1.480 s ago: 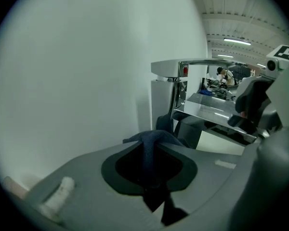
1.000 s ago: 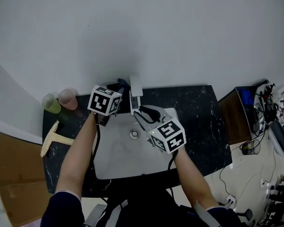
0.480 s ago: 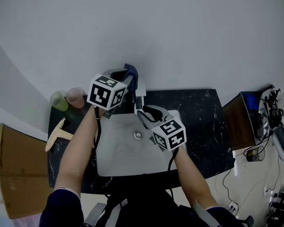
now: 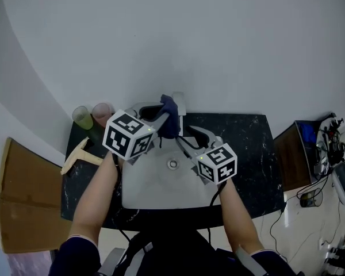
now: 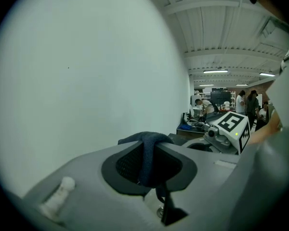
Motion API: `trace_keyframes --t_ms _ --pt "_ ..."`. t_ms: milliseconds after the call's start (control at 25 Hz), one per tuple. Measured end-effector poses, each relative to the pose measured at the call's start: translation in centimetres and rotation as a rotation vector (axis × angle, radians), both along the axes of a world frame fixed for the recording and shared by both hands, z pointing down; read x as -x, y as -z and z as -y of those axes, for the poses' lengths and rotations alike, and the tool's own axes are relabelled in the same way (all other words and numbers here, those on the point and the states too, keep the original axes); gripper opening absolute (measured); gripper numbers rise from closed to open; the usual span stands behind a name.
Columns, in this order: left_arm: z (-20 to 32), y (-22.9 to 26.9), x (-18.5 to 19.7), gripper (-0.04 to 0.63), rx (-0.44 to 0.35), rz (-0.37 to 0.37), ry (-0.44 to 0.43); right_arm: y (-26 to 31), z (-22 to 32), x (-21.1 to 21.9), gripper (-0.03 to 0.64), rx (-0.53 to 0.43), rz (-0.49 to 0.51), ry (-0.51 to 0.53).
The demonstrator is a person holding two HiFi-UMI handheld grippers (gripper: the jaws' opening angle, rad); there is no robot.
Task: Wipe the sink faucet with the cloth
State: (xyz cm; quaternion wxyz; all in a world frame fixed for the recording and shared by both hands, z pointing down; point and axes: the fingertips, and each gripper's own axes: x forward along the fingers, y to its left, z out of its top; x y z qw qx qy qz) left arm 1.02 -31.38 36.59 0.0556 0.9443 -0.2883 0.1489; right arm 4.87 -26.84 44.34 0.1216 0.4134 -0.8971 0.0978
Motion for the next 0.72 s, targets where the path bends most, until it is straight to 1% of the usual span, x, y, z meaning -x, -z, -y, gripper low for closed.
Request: trace_keyframes --t_ms 80,120,200,280,400,440,520,560,600,720 --pt "-1.9 -0.8 0.0 0.052 0.02 -0.01 -0.02 1.1 -1.5 0.4 0.257 -0.033 0.007 0.046" --pt "-2.9 -1.2 -0.1 0.052 0.031 -0.018 -0.033 1.5 -2.1 0.6 0.268 -0.046 0.004 0.065" --pt "-4.8 -1.8 -0.6 0.054 0.056 -0.038 -0.071 1.7 -3.3 0.8 0.282 -0.065 -0.014 0.094" --pt "-6.8 -2.4 -1.4 0.054 0.088 -0.052 -0.128 1.4 -4.4 1.0 0.29 -0.08 -0.037 0.121" --pt "-9.4 -3.4 -3.2 0.054 0.132 -0.046 -0.23 0.7 -6.0 1.0 0.29 -0.094 -0.072 0.169" --pt "-9.9 -3.7 -3.7 0.054 0.14 -0.041 -0.247 0.3 -6.4 0.9 0.27 -0.091 -0.085 0.177" --pt "-10.3 -4.3 -4.4 0.054 0.147 -0.041 -0.252 -0.5 -6.9 0.2 0.152 -0.081 -0.107 0.166" --pt "-10.3 -4.5 -4.6 0.055 0.145 -0.043 -0.244 -0.8 -6.9 -0.2 0.121 -0.077 -0.112 0.15" --pt "-10.2 -4.8 -4.8 0.061 0.14 -0.041 -0.234 -1.1 -6.8 -0.7 0.107 -0.072 -0.114 0.133" --pt "-9.7 -5.6 -5.3 0.109 0.12 -0.016 -0.197 -2.3 -6.3 -2.5 0.1 -0.047 -0.132 0.083"
